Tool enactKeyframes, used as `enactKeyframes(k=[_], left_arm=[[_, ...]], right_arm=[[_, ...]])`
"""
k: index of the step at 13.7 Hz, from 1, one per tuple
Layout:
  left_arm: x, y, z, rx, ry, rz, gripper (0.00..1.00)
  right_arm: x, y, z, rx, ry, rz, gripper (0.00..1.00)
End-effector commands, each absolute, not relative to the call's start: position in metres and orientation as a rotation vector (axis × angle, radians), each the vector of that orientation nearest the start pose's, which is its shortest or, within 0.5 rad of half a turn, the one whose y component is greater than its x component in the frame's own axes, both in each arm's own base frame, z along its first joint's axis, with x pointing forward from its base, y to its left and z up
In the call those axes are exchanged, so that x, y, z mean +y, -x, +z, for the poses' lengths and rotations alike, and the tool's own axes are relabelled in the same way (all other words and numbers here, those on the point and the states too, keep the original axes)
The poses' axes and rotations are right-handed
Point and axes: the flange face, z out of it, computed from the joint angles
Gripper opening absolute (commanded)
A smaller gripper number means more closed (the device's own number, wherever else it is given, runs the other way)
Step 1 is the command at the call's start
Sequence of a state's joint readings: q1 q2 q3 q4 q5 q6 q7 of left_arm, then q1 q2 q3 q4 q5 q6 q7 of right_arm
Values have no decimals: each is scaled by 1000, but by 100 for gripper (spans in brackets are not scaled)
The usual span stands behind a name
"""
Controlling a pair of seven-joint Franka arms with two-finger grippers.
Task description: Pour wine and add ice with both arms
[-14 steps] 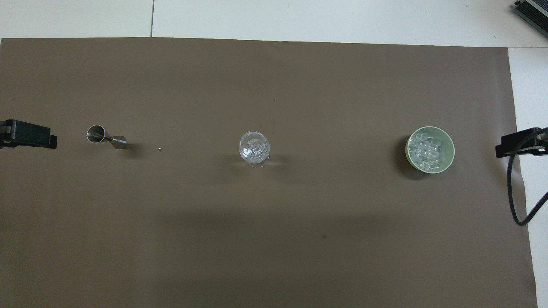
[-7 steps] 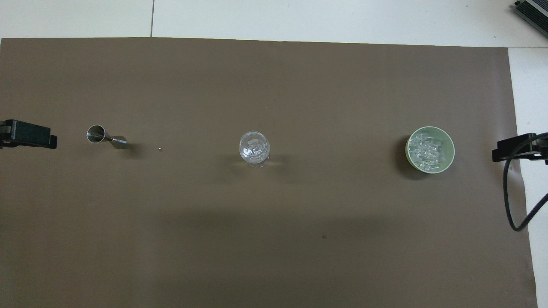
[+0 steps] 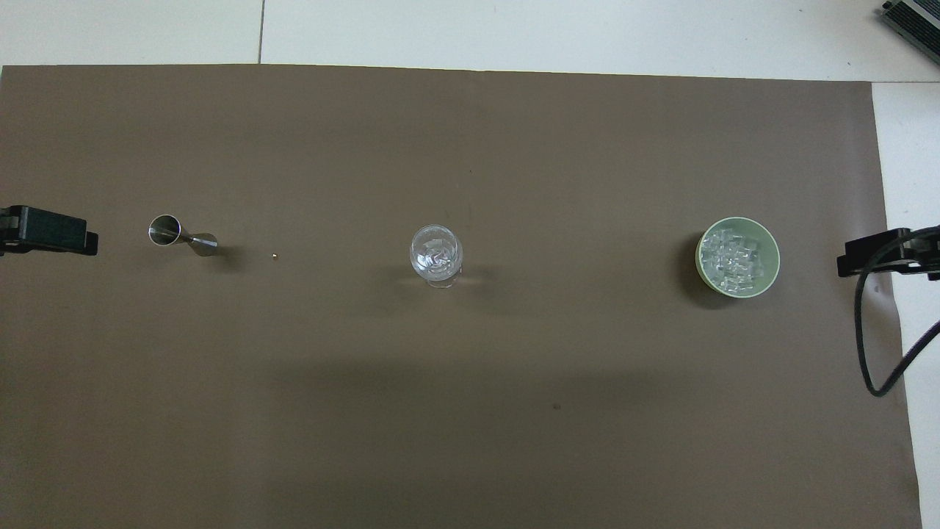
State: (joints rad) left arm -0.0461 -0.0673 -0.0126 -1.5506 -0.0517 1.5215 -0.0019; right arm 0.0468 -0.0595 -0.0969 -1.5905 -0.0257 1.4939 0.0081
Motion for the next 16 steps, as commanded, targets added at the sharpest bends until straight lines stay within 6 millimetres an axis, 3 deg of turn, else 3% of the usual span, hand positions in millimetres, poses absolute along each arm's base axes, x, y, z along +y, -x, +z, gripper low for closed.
enactKeyframes(k=[1, 16], left_arm=[[-34, -519, 666, 94, 3173, -50, 100], [-34, -519, 666, 94, 3173, -50, 100]], right_arm=[[-31, -521, 643, 90, 3170, 33, 100], [-27, -520, 642, 82, 3165, 50, 100]])
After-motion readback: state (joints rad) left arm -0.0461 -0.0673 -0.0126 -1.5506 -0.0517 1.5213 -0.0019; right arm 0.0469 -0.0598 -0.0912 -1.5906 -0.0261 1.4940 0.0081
